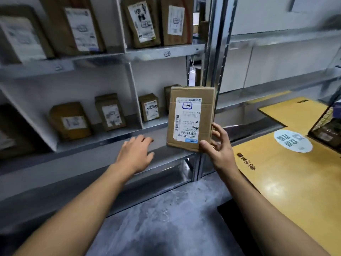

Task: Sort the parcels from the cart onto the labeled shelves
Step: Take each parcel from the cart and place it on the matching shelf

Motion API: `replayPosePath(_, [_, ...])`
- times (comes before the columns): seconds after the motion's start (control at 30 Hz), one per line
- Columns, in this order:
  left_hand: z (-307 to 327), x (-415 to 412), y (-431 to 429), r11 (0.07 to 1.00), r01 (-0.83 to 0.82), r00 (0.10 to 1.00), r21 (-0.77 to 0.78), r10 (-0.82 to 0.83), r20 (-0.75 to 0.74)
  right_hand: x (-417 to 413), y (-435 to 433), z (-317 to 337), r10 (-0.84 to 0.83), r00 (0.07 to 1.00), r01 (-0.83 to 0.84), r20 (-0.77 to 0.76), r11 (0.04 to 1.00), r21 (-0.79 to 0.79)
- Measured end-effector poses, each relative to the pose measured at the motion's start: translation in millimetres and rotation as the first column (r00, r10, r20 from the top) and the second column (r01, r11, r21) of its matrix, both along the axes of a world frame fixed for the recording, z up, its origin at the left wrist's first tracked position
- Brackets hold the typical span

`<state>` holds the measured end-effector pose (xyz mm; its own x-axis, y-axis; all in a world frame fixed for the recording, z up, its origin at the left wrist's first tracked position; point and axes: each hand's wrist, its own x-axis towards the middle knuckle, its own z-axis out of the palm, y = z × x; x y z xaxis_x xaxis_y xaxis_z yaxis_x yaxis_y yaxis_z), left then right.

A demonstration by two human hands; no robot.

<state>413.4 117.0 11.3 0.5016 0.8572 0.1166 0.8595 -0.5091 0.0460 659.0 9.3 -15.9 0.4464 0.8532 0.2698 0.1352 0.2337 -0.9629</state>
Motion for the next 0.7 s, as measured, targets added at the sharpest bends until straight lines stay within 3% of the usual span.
replayPosePath(0.37, [18, -247, -44, 0.938, -0.343, 0.938, 0.044, 0.340, 0.064, -226, 65, 22, 0.367, 0.928, -0.370, 0.060, 0.926, 0.075])
replayPosePath(0.7, [32, -502, -111, 0.795, -0.603, 0.798, 0.065, 0.598, 0.079, -501, 83, 23, 0.584, 0.805, -0.592, 0.103, 0.798, 0.113])
